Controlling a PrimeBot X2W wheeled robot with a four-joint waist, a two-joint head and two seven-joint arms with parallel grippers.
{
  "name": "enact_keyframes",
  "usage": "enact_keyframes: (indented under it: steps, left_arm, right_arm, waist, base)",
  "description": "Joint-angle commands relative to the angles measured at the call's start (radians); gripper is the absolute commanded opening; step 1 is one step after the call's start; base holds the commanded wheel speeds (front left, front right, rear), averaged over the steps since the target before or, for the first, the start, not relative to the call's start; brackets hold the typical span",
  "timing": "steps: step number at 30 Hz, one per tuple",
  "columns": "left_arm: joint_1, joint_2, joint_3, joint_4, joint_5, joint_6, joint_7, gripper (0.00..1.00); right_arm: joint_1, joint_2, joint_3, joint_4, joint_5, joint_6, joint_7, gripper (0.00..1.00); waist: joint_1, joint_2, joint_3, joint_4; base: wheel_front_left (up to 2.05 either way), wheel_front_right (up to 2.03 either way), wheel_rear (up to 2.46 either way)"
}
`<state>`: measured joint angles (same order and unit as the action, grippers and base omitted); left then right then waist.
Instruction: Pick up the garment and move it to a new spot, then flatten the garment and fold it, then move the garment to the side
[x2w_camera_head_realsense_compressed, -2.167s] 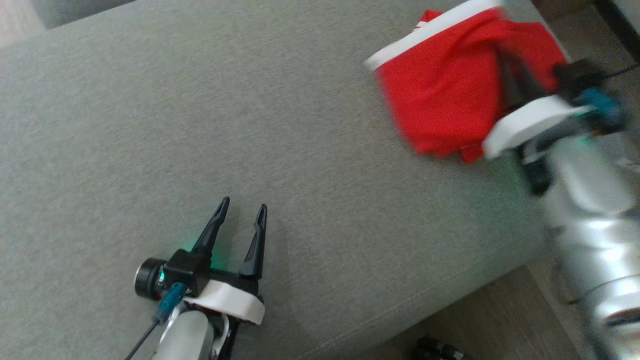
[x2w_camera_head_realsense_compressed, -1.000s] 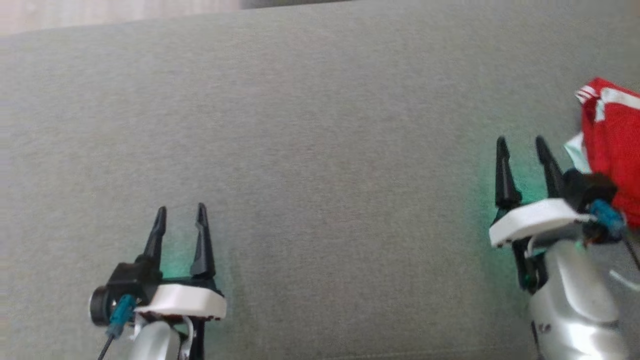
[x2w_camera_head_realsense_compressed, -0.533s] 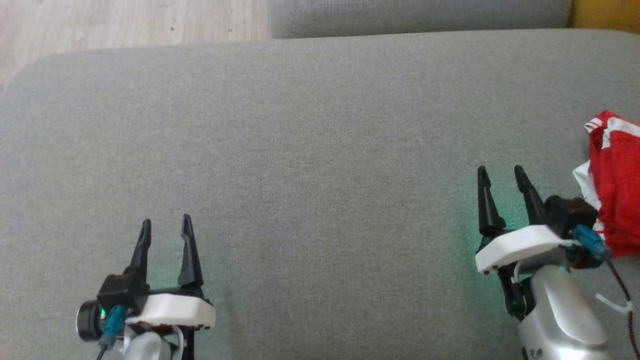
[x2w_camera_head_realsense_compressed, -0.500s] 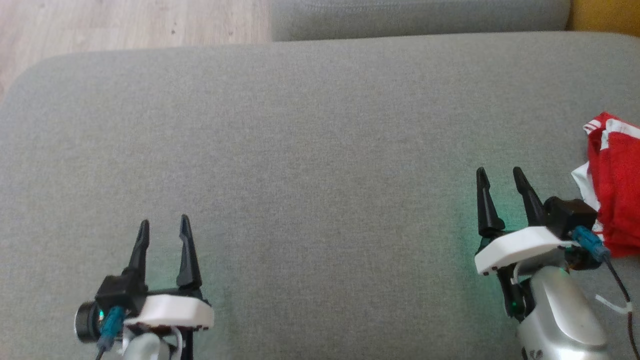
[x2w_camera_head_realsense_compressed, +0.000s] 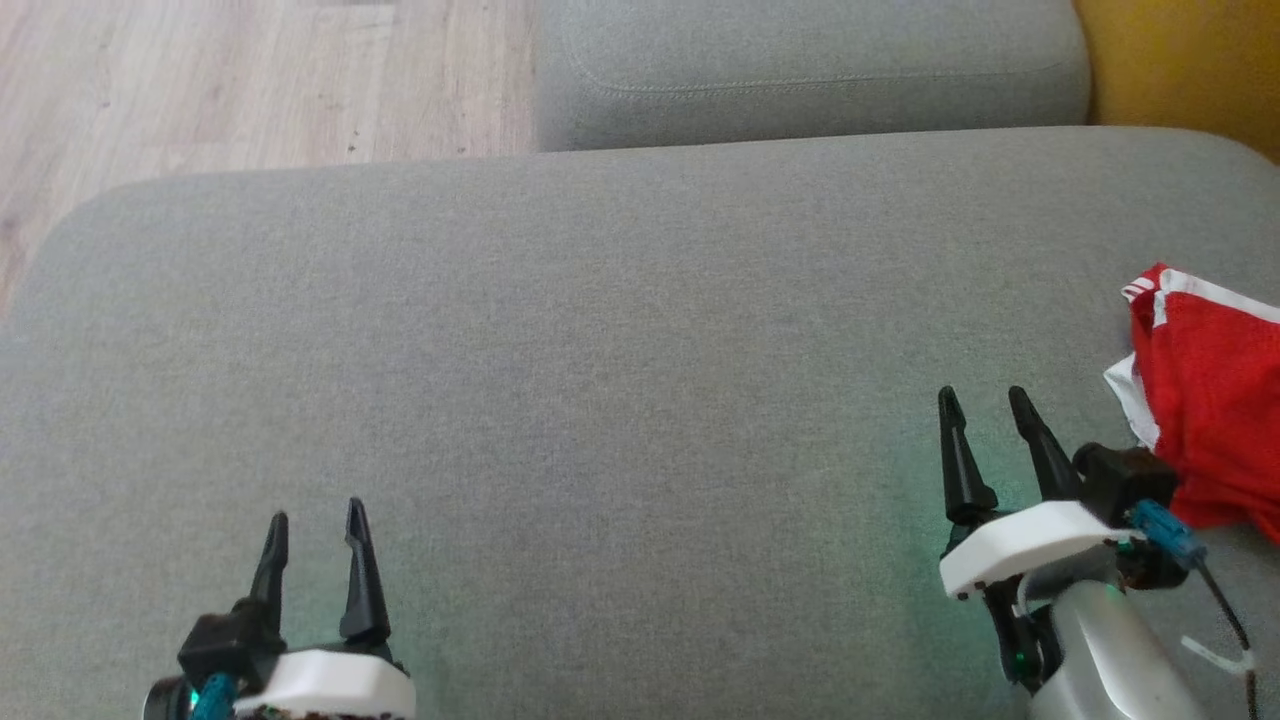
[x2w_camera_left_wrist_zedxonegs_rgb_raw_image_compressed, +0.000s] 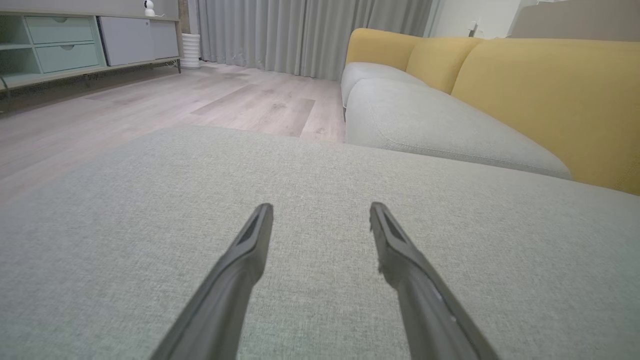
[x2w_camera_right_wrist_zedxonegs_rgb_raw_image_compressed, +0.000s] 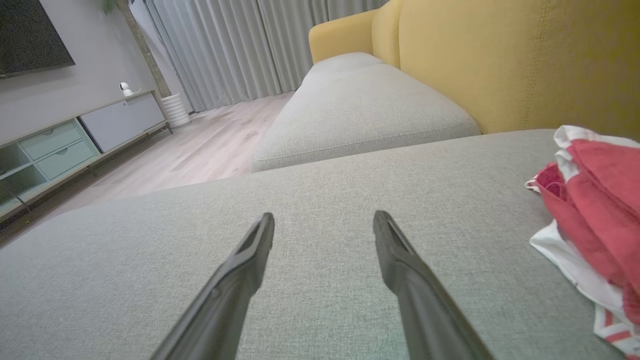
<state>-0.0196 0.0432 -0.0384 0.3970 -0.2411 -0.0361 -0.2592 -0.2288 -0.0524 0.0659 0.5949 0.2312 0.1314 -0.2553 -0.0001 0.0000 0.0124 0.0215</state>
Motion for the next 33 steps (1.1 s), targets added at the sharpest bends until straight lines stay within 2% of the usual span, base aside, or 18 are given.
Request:
enact_keyframes:
  steps: [1, 3, 4, 9, 33]
  left_arm:
    - [-0.025, 0.007, 0.032, -0.026, -0.003, -0.002, -0.003, 1.00]
    - [-0.023, 0.007, 0.033, -0.024, -0.003, -0.007, -0.003, 1.00]
    - [0.005, 0.000, 0.001, 0.004, -0.001, -0.008, 0.000, 0.00]
    - [0.004, -0.002, 0.007, 0.040, -0.022, -0.009, 0.010, 0.00]
    - [-0.010, 0.000, 0.032, -0.001, -0.286, -0.026, 0.078, 0.00]
  right_arm:
    - [-0.020, 0.002, 0.026, -0.036, 0.007, -0.001, -0.006, 1.00]
    - [-0.017, 0.002, 0.027, -0.040, 0.009, -0.001, -0.006, 1.00]
    - [0.000, 0.000, 0.002, -0.006, 0.006, 0.000, 0.000, 0.00]
    - [0.011, 0.003, -0.005, 0.021, 0.027, 0.000, 0.009, 0.00]
    - [0.036, 0.003, -0.036, -0.055, 0.292, 0.000, 0.077, 0.00]
  waist:
    - [0.0001, 0.0000, -0.001, 0.000]
    - [0.0001, 0.0000, -0.005, 0.000]
    - [0.0001, 0.0000, -0.006, 0.000]
    - [0.0001, 0.0000, -0.007, -0.001]
    - [0.0001, 0.0000, -0.008, -0.005]
  base:
    - [0.00, 0.00, 0.00]
    - [0.00, 0.00, 0.00]
    - [0.00, 0.00, 0.00]
    - [0.00, 0.00, 0.00]
    - [0.00, 0.00, 0.00]
